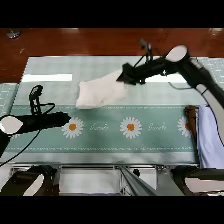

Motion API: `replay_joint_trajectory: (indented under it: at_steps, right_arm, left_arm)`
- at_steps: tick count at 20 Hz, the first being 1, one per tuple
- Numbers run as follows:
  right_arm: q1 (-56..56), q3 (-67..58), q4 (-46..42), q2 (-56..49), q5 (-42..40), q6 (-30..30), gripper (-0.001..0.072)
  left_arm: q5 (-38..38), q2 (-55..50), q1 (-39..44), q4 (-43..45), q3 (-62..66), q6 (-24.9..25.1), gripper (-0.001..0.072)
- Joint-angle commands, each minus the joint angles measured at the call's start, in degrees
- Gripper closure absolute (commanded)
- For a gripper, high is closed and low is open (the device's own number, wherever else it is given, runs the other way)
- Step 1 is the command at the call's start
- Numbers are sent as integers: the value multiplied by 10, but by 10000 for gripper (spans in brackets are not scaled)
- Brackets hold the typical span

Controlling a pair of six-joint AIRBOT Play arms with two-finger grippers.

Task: Fold the shirts.

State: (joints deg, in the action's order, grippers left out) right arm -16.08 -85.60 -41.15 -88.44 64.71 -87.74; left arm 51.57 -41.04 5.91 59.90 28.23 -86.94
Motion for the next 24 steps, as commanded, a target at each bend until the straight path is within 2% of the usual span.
replay_joint_trajectory:
  at_steps: [1, 3, 5, 9, 12, 14, 15, 20, 24]
  right_arm:
    - [31, -176, -134, -1, 104, -77, 682]
    - [72, -247, -195, 0, 176, -106, 682]
    - [126, -282, -209, 11, 226, -115, 682]
    - [253, -284, -208, 65, 266, -120, 683]
    - [354, -283, -224, 91, 342, -130, 683]
    - [402, -281, -275, 106, 414, -129, 683]
    - [418, -270, -310, 122, 417, -130, 683]
    - [504, -109, -484, 257, 417, -159, 681]
    - [604, 80, -637, 376, 417, -150, 681]
  left_arm:
    - [5, 0, 0, 0, 0, 9, 672]
    - [11, 0, 0, 0, 0, 9, 672]
    - [14, 0, 0, 0, 0, 10, 672]
    - [14, 0, 0, 0, 0, 17, 672]
    - [14, 0, 0, 0, 0, 17, 672]
    - [13, 0, 0, 0, 0, 17, 672]
    - [14, 0, 0, 0, 0, 17, 672]
    - [5, 0, 0, 0, 0, 17, 672]
    - [-2, 0, 0, 0, 0, 17, 672]
